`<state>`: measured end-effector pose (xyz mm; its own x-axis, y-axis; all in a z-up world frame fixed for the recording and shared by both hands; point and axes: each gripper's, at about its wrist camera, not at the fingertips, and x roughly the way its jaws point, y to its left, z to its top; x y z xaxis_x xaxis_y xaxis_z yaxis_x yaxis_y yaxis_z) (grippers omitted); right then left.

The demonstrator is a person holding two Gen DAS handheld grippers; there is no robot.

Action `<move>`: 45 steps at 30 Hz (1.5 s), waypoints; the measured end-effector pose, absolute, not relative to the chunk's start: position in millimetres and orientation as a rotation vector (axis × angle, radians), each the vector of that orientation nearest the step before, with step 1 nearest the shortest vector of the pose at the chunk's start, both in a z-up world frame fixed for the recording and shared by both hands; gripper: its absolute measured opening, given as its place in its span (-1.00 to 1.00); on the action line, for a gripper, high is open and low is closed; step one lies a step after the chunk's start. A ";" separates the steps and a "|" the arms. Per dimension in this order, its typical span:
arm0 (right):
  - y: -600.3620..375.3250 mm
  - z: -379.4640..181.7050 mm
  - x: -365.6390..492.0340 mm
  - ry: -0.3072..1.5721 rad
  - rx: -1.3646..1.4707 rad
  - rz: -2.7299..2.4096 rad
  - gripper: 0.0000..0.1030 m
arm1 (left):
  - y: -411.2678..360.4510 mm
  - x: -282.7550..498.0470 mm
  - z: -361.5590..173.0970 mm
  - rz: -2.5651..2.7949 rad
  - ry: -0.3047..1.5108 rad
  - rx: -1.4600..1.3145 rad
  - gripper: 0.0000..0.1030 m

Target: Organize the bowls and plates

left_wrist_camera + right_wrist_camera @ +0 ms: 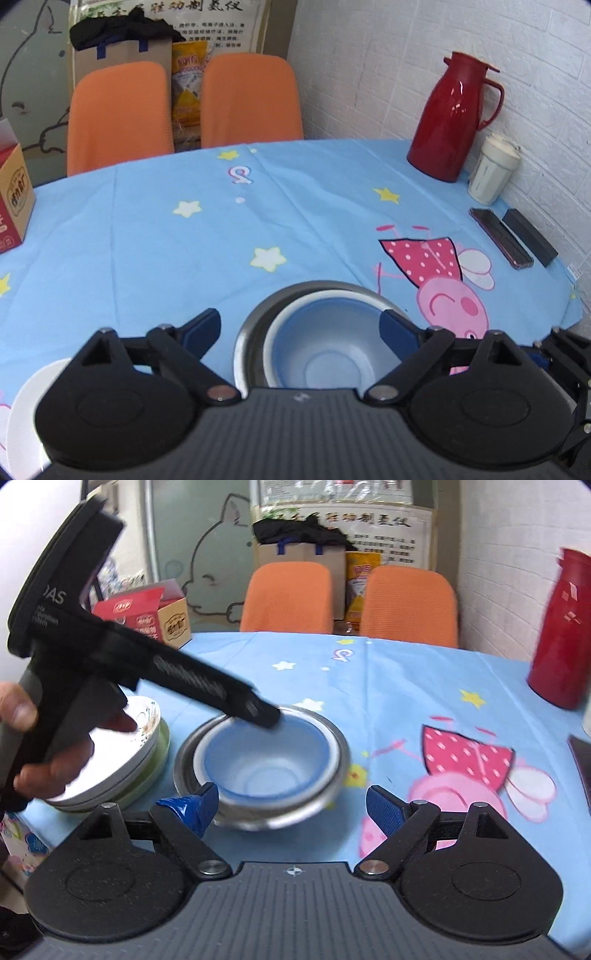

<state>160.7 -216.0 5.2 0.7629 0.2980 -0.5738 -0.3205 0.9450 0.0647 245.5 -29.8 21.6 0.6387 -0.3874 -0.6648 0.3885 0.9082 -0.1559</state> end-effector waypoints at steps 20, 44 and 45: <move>-256.8 -21.6 141.9 0.617 0.242 0.189 0.46 | -10.5 259.4 5.1 -0.444 0.851 0.019 0.87; -195.0 -47.4 207.1 0.721 0.080 0.131 0.54 | -37.3 306.6 -36.3 -0.511 0.971 0.182 0.87; -194.9 -48.0 206.8 0.716 0.080 0.129 0.55 | -37.3 306.5 -35.6 -0.509 0.972 0.182 0.87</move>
